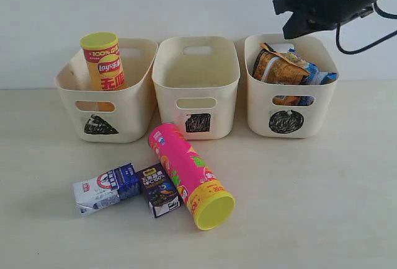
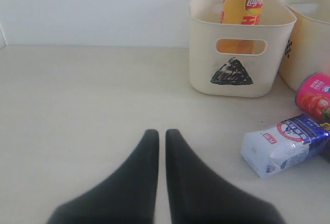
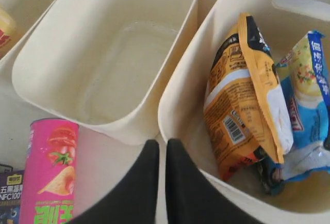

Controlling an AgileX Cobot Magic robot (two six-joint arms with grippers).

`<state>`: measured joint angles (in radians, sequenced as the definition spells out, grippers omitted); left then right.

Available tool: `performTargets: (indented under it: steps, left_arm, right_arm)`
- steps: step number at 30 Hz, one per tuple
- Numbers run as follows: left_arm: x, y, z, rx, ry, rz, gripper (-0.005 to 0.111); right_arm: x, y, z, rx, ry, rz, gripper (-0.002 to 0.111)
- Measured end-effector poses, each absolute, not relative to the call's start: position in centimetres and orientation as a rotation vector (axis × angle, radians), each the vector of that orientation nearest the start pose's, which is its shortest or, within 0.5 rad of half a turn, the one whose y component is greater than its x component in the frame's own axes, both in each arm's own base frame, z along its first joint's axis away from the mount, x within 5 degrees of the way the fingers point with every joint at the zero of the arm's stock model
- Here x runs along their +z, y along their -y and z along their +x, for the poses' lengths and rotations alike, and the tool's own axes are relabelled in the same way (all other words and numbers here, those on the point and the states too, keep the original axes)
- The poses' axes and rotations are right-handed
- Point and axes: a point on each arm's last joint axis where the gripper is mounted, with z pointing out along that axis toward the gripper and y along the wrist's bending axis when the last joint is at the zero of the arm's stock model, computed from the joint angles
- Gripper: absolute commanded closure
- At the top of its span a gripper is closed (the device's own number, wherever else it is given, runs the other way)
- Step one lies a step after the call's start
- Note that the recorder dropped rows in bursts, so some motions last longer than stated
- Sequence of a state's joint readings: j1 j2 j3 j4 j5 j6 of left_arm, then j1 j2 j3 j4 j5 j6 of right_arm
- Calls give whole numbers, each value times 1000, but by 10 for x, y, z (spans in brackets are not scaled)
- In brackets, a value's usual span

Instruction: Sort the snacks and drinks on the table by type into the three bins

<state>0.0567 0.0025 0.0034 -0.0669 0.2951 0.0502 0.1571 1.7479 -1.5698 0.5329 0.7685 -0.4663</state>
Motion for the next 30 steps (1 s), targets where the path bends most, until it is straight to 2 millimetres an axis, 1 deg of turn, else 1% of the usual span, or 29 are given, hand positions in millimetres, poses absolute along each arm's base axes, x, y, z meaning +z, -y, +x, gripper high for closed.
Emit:
performTargets:
  steps: [7,11,15,21,26,30]
  left_arm:
    - [185,-1,55,14,-1783,-49,103]
    - [185,-1,55,14,-1783,-49,103]
    - [185,-1,55,14,-1783,-49,103]
    - [185,-1,55,14,-1783,-49,103]
    - [185,-1,55,14,-1783,-49,103]
    - [185,-1,55,14,-1783,-49,103]
  right_arm:
    - [330,-84,347,443,-2276,-365,108]
    - [321,-78,321,421,-2270,-328,108]
    - [313,-73,295,439,-2272,-285,108]
    - [311,-69,266,466,-2245,-248,108]
    - [313,-62,244,427,-2168,-208,108]
    - [310,-53,224,380,-2091,-157,108]
